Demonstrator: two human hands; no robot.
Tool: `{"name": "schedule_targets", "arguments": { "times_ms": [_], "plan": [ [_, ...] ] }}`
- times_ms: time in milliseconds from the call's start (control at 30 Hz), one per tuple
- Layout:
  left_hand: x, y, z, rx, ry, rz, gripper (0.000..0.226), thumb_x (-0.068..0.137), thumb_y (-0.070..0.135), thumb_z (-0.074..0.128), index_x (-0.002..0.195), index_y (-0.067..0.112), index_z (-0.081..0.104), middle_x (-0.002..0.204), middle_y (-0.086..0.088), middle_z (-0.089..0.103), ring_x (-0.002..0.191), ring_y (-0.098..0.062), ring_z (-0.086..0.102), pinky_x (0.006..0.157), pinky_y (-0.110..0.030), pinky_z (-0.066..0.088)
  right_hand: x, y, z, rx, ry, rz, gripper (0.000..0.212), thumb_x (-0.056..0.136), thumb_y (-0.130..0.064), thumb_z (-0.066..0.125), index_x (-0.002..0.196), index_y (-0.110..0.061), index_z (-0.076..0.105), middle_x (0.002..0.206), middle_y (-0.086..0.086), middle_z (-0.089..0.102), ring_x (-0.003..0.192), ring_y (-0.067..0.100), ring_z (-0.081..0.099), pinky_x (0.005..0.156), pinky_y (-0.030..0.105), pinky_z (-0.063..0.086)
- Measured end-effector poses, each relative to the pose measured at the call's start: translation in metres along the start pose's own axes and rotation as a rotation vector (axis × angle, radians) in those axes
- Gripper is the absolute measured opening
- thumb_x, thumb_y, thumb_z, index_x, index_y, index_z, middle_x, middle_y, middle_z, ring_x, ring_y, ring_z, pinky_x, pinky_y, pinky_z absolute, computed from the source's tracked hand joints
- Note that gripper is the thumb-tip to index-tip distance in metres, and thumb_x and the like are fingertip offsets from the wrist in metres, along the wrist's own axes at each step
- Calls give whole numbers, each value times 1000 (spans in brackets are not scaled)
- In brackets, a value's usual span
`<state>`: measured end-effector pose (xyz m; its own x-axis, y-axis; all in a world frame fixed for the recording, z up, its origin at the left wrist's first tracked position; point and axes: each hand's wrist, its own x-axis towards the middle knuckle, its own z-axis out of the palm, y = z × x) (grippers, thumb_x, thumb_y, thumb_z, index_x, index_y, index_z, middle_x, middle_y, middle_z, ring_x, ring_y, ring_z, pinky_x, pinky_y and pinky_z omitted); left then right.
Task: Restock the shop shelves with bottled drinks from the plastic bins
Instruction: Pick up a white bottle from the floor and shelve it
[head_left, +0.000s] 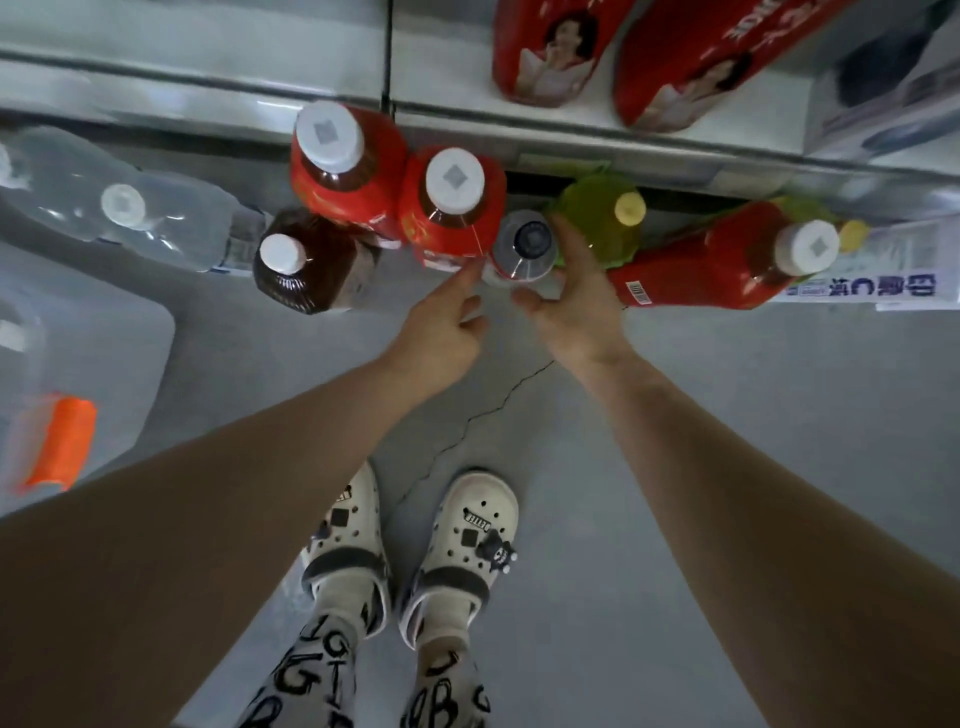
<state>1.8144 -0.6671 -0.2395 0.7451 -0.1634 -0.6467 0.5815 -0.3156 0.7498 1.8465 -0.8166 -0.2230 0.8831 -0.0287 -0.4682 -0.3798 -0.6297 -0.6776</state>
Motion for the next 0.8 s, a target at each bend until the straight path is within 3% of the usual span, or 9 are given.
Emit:
{"name": "schedule_targets", "arguments": {
  "times_ms": [100,233,367,533,667,733,800],
  "plan": [
    [7,-5,2,2,-14,-5,65,98,-3,49,154,19,25,156,-1,33,138,-21,40,109,-23,35,0,14,8,-81,40,-80,82,78,-5,80,150,-12,40,148,9,44,132,24,51,108,39,48],
    [9,-19,3,30,-23,45,69,96,-3,51,155,22,25,155,2,37,140,-19,40,116,-35,34,-6,31,15,-126,6,-50,88,73,-3,83,149,-18,41,149,6,37,126,26,55,94,45,56],
    [7,-34,4,50,-41,14,70,96,-1,50,155,27,25,153,5,40,137,-14,42,116,-34,35,-11,36,24,-94,16,-75,80,71,-10,86,141,-18,47,139,5,48,120,19,53,94,37,53],
    [5,-46,1,17,-34,6,74,95,-4,50,156,26,22,155,5,38,140,-14,38,116,-33,34,-3,31,36,15,-30,-123,69,72,-34,82,132,-22,50,123,-3,62,112,18,60,89,36,53],
    [2,-46,-5,0,-49,-3,76,94,-2,52,155,32,23,154,9,39,140,-7,36,114,-28,35,-8,32,38,127,-76,14,67,73,-28,88,129,-23,50,114,-15,65,106,4,62,88,16,49],
    [-4,-44,-6,27,-78,-13,77,93,1,57,154,35,26,150,10,44,136,-4,40,112,-31,39,-14,34,39,250,-121,156,71,70,-35,88,130,-25,51,115,-15,69,108,5,66,96,29,53],
    [-11,-45,-9,69,-117,-58,81,89,3,62,153,37,26,148,6,47,134,-14,46,110,-42,41,-22,38,36,346,-153,251,70,71,-37,87,131,-22,53,116,-6,72,107,12,69,98,42,55]
  ]
}}
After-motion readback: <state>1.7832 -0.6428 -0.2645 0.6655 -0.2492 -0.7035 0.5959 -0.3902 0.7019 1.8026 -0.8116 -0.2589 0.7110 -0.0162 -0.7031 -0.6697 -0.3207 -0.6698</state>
